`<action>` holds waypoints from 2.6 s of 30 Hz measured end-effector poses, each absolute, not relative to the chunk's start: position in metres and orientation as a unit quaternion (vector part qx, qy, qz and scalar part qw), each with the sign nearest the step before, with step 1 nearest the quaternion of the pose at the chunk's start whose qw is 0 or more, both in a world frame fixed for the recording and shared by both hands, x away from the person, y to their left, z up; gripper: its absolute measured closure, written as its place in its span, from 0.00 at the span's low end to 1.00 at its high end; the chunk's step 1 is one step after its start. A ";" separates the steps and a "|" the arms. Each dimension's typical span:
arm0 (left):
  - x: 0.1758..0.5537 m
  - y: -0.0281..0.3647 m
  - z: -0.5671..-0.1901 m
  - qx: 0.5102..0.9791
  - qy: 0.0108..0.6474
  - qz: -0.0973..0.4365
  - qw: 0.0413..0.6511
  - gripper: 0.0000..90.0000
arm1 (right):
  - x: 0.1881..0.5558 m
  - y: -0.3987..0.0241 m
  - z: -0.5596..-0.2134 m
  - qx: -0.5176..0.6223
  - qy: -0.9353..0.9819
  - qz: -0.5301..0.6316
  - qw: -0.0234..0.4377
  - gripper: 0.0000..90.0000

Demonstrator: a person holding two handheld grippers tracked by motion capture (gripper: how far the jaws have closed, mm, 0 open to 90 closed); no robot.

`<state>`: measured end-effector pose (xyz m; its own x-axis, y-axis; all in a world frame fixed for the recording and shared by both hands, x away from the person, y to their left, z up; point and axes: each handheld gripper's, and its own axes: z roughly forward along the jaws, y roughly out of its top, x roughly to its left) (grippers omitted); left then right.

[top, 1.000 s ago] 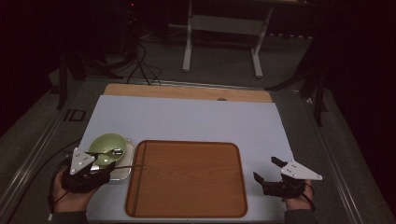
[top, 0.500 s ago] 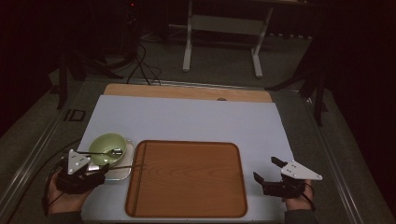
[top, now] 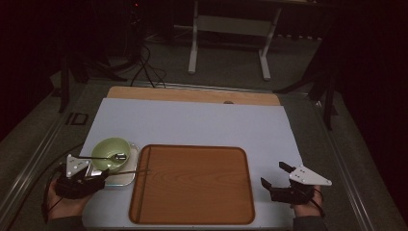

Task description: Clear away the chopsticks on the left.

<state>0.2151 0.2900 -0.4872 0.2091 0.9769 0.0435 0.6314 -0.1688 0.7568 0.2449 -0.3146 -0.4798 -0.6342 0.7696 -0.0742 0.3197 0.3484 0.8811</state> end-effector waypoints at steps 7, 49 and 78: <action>0.217 0.297 -0.493 0.712 0.566 0.257 0.327 0.34 | 0.245 -0.315 -0.480 0.348 0.782 0.452 0.249 0.12; 0.226 0.283 -0.514 0.778 0.536 0.198 0.260 0.67 | 0.245 -0.314 -0.480 0.348 0.785 0.450 0.244 0.12; 0.238 0.237 -0.513 0.833 0.456 0.212 0.232 0.87 | 0.246 -0.313 -0.481 0.345 0.791 0.447 0.236 0.12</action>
<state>0.2376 0.2366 -0.5129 0.4940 0.8579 0.1410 0.6613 -0.4761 0.5796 0.2464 -0.3126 -0.4814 -0.6506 0.7567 -0.0647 0.3341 0.3617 0.8704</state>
